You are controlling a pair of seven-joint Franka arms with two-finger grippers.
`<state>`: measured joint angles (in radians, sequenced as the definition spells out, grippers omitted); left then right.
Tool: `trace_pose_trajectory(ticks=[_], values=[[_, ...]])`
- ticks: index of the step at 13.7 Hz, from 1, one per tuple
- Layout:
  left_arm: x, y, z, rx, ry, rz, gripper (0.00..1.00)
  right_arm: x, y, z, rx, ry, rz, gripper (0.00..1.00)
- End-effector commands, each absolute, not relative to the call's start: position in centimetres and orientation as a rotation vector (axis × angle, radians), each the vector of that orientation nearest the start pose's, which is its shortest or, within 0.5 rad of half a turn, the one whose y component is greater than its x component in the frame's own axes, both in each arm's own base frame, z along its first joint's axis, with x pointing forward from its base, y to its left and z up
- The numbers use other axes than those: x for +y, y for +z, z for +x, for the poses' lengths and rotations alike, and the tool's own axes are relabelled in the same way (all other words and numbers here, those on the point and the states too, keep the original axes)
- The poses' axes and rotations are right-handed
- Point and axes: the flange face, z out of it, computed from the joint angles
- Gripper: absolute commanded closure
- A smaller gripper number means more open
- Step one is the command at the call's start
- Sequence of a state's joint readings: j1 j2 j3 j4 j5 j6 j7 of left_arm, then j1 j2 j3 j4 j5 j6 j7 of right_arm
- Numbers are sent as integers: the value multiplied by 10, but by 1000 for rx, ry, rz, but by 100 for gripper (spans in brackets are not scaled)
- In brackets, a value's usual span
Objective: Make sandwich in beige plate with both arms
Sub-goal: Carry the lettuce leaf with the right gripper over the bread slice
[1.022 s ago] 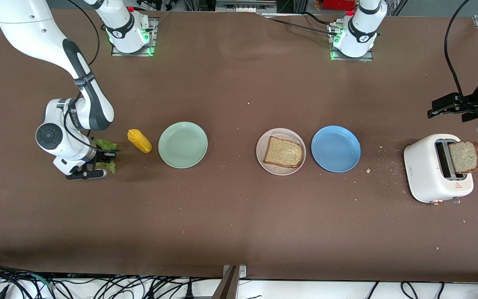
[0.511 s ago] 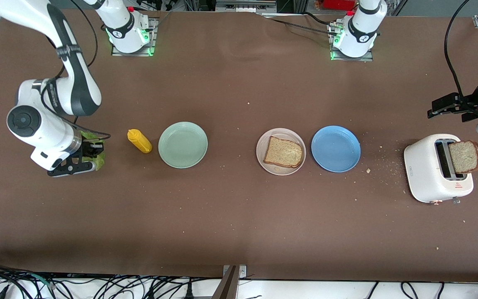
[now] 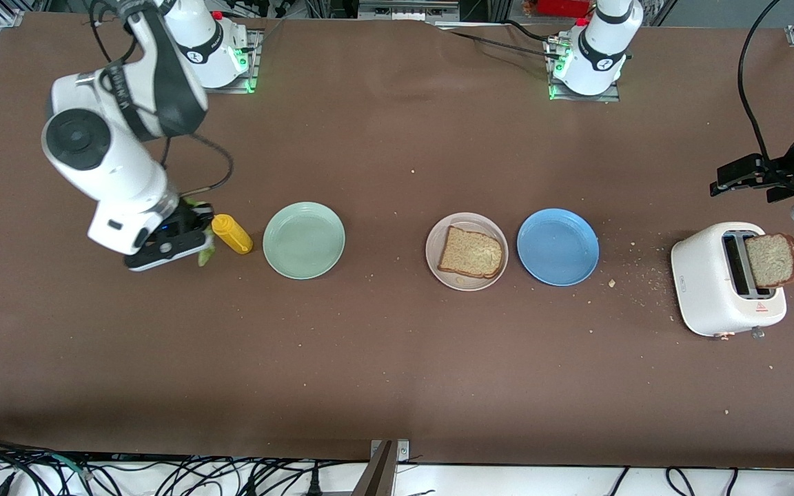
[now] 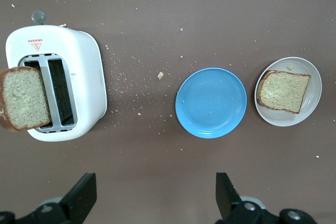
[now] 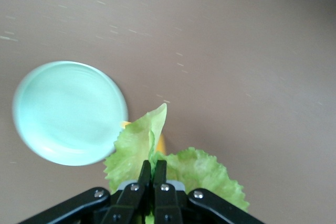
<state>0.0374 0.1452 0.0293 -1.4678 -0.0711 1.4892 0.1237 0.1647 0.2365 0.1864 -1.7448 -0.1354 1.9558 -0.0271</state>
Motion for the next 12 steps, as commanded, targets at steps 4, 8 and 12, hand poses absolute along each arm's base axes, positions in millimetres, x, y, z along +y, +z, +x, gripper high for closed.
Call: trace_pose_trajectory(ticks=[4, 8, 12], values=[[29, 586, 587, 92, 192, -3209, 0, 329, 447, 575, -580, -101, -2969, 100], [30, 586, 587, 89, 192, -3209, 0, 404, 394, 571, -463, -216, -2788, 100], [30, 586, 587, 89, 189, -3209, 0, 485, 343, 566, -348, -350, -2639, 100]])
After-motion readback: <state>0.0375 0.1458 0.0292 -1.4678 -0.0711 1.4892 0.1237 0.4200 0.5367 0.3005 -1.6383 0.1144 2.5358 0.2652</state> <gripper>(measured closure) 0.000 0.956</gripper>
